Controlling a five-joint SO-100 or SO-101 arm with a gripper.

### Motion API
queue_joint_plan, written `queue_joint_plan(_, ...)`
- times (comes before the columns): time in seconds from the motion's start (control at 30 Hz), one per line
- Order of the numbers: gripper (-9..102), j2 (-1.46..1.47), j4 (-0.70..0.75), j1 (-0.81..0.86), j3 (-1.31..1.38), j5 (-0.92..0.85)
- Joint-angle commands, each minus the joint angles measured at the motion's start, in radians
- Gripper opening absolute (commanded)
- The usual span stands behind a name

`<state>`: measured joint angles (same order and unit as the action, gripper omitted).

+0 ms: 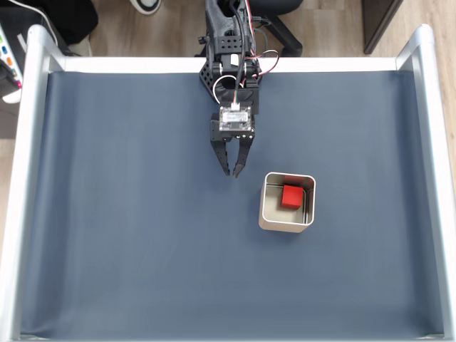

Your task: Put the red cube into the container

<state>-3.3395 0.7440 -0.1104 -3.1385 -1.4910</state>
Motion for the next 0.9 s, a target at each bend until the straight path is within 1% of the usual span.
queue_joint_plan(0.0, 0, -0.014, 0.057, 0.017, 0.011, 0.025)
queue_joint_plan(0.1, 0, -0.014, 0.117, 0.018, 0.011, 0.029)
queue_joint_plan(0.33, 0, -0.014, 0.347, 0.012, 0.009, 0.018)
queue_joint_plan(0.6, 0, -0.014, 0.433, 0.012, 0.009, 0.006)
queue_joint_plan(0.67, 0, -0.014, 0.472, 0.012, 0.009, -0.023)
queue_joint_plan(0.73, 0, -0.014, 0.517, 0.014, 0.009, -0.098)
queue_joint_plan(0.87, 0, -0.014, 0.555, 0.018, 0.009, -0.092)
